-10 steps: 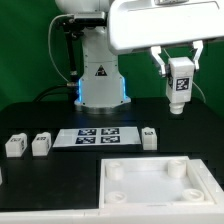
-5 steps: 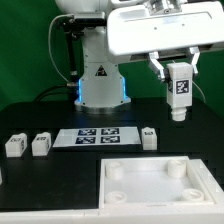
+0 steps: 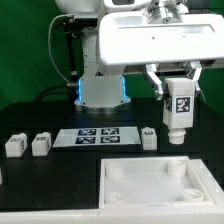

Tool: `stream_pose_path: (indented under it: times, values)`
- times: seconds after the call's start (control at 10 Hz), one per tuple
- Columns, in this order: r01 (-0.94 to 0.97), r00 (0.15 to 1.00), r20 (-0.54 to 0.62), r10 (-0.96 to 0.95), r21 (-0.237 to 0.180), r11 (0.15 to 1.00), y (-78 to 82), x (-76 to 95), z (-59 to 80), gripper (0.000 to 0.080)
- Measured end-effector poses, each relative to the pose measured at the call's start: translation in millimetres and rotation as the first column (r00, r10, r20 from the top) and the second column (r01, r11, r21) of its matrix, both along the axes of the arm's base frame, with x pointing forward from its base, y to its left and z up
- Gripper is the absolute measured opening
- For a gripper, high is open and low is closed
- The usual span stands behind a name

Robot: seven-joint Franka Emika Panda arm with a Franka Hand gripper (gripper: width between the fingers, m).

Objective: Assemble one leg

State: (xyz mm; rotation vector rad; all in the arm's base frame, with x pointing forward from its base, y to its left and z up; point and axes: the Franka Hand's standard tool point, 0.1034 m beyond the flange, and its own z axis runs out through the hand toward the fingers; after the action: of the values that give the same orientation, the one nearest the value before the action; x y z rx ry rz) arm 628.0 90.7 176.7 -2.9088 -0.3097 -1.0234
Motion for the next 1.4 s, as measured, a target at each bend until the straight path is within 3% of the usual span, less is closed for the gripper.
stream_pose_path:
  times: [0.3,0.4,0.6,0.8,1.0,1.4]
  values:
    - [-0.002,1.0,-0.006,0.002,0.001,1.0,1.8,-1.2,-4.3,0.0291]
    - [-0.017,0.999,-0.03,0.017,0.003,1.0,11.1,-4.7,-19.0,0.0291]
    - [-0.031,0.996,-0.079,0.031,0.006,1.0,12.4,12.7,-35.9,0.0291]
    - [-0.039,0.994,-0.102,0.04,0.019,0.999,22.7,14.5,-65.1,0.0291]
    - [-0.039,0.993,-0.109,0.041,0.022,0.999,25.7,13.2,-79.9,0.0291]
    - [-0.057,0.993,-0.103,0.059,0.022,0.998,37.7,6.3,-82.7,0.0291]
